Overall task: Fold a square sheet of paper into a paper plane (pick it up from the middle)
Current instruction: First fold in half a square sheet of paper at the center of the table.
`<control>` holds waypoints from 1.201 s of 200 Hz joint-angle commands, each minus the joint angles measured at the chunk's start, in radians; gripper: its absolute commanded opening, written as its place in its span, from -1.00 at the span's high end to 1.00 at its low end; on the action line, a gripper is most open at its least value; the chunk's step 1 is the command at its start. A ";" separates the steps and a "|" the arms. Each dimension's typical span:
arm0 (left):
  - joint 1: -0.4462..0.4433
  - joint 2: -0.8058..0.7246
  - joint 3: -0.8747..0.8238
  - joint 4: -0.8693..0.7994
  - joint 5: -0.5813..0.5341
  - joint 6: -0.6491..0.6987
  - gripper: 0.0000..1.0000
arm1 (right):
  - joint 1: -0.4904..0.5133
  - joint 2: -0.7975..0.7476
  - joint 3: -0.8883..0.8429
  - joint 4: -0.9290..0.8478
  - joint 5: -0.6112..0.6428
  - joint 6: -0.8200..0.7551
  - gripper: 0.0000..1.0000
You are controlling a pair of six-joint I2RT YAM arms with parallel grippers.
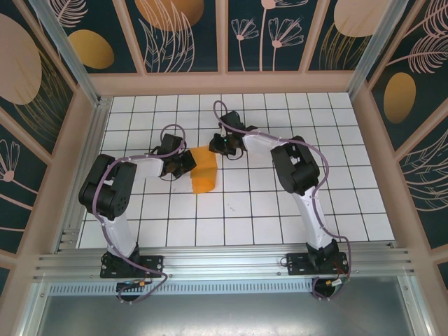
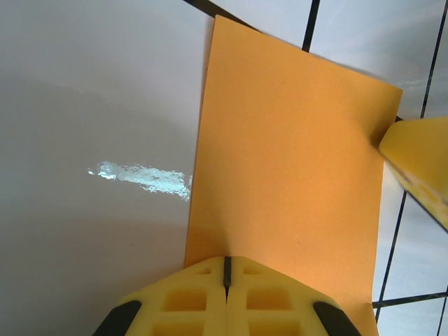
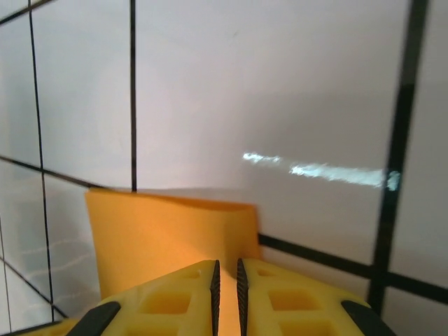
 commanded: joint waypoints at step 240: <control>0.003 0.106 -0.045 -0.206 -0.093 0.039 1.00 | 0.031 0.107 0.163 -0.051 -0.007 -0.017 0.61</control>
